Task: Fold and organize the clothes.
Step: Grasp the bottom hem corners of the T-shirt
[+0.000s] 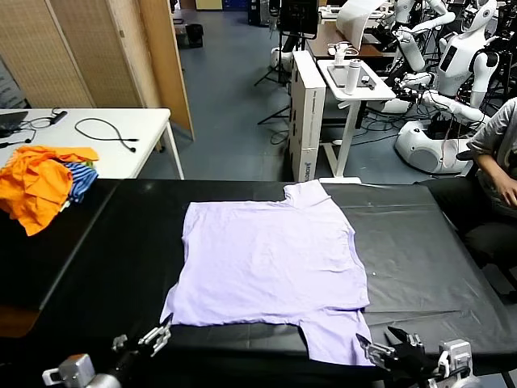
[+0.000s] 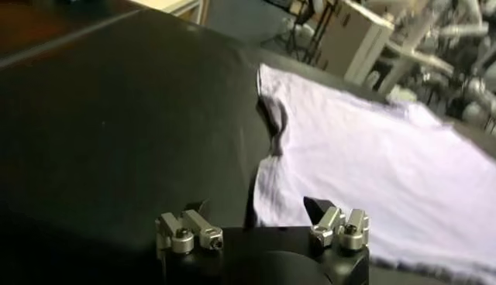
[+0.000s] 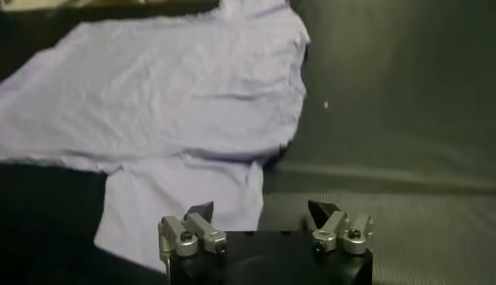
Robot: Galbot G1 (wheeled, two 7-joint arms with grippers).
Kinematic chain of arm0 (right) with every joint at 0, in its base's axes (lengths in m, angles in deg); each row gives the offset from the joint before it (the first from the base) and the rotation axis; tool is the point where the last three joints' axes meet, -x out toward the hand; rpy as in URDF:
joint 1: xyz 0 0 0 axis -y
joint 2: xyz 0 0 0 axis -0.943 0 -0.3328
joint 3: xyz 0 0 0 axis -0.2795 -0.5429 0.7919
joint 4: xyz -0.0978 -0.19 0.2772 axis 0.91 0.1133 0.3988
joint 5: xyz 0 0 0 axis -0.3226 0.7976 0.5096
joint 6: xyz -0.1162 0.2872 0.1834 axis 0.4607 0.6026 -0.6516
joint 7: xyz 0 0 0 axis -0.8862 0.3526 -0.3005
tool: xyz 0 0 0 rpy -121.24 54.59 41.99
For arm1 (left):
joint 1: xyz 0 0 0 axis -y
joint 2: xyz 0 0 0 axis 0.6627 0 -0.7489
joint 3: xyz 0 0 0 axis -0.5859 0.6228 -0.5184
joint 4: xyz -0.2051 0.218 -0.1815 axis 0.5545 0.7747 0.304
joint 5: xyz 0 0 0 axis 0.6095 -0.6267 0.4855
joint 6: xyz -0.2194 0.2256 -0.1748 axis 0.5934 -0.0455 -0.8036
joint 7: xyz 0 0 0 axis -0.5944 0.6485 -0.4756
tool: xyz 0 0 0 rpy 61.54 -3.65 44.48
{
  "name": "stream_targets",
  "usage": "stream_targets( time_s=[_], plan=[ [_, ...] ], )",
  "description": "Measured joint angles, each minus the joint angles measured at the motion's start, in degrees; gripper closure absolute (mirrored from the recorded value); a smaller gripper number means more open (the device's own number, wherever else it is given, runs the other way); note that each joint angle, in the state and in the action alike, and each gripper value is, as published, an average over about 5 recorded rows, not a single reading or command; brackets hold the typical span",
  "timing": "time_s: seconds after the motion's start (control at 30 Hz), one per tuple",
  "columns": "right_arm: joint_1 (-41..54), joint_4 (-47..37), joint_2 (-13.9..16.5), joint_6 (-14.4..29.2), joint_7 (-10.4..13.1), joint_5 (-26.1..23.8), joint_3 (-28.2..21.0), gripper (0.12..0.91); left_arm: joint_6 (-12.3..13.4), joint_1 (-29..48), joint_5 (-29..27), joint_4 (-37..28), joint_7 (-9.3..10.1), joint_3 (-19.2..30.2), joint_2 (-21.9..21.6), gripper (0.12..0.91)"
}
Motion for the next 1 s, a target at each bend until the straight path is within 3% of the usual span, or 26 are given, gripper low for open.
stream_targets(
  time_s=[0.2,0.3,0.4,0.57,0.67,0.73,0.87,0.93,1.0],
  plan=[
    [-0.2,-0.8,-0.3,0.1,-0.4,-1.1,-0.8,0.173,0.1,0.1,-1.4,-0.1,0.0,0.8,0.6,0.124],
    [-0.2,-1.1,-0.5,0.2,-0.4,-1.7,-1.3,0.219,0.1,0.3,-2.0,-0.2,-0.03,1.2,0.9,0.165],
    [-0.3,-1.4,-0.7,0.3,-0.5,-2.1,-1.6,0.236,0.2,0.4,-2.6,-0.6,-0.11,1.5,1.1,0.305],
    [-0.5,-1.7,-0.9,0.3,-0.7,-2.3,-1.8,0.295,0.5,0.7,-3.0,-1.3,-0.39,1.7,1.3,0.62],
    [-0.6,-1.7,-0.9,0.3,-1.0,-2.4,-1.8,0.411,0.6,0.7,-3.3,-1.5,-0.65,2.1,1.4,0.791],
    [-0.8,-1.6,-1.0,0.3,-1.2,-2.5,-1.8,0.524,0.6,0.7,-3.7,-1.6,-0.83,2.4,1.4,0.859],
    [-1.2,-0.9,-1.2,0.4,-1.1,-2.6,-2.0,0.767,0.8,0.6,-4.4,-1.6,-1.14,2.8,1.4,0.882],
    [-1.4,-0.5,-1.3,0.3,-0.6,-2.4,-2.1,0.852,0.8,0.5,-4.6,-1.6,-1.23,2.9,1.4,0.883],
    [-1.8,0.1,-1.4,0.0,0.2,-1.9,-2.0,0.881,0.9,0.4,-4.7,-1.4,-1.26,2.9,1.3,0.883]
  ],
)
